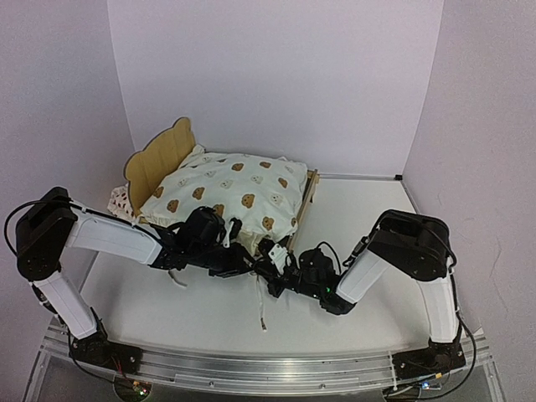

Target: Set up the pet bed

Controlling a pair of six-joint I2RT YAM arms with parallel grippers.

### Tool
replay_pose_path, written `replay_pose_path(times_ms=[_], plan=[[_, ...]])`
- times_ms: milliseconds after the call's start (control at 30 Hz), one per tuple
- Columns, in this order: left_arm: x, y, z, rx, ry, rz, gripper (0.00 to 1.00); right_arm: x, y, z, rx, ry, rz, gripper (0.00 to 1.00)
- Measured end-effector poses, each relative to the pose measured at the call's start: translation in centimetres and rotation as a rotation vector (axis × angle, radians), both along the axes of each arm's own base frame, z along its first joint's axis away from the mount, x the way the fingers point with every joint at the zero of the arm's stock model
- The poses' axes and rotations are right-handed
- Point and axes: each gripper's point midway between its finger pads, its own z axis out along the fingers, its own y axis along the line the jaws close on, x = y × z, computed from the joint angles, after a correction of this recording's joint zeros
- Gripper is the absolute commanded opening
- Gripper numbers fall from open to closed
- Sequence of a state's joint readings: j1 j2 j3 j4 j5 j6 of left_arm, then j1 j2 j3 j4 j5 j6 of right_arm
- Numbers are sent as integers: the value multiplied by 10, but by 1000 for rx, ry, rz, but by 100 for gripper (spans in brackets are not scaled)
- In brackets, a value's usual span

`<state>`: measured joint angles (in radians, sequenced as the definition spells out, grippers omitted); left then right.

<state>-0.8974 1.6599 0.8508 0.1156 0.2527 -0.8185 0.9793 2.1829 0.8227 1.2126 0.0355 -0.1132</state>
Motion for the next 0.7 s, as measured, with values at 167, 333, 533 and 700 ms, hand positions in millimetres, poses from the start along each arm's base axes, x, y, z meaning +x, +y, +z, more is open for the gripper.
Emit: replay_pose_path(times_ms=[167,333,533,700], plan=[[0,7,2,14,-18,17,29,15,-3,-4,-11,-20,-87,0],[13,17,5,54,-66,88,29,25,-8,-12,-25,-25,-160,0],[23,27,1,99,-105,142,29,34,-6,-14,-31,-47,-244,0],[25,28,0,113,-119,148,28,38,6,-20,-20,-45,-236,0]])
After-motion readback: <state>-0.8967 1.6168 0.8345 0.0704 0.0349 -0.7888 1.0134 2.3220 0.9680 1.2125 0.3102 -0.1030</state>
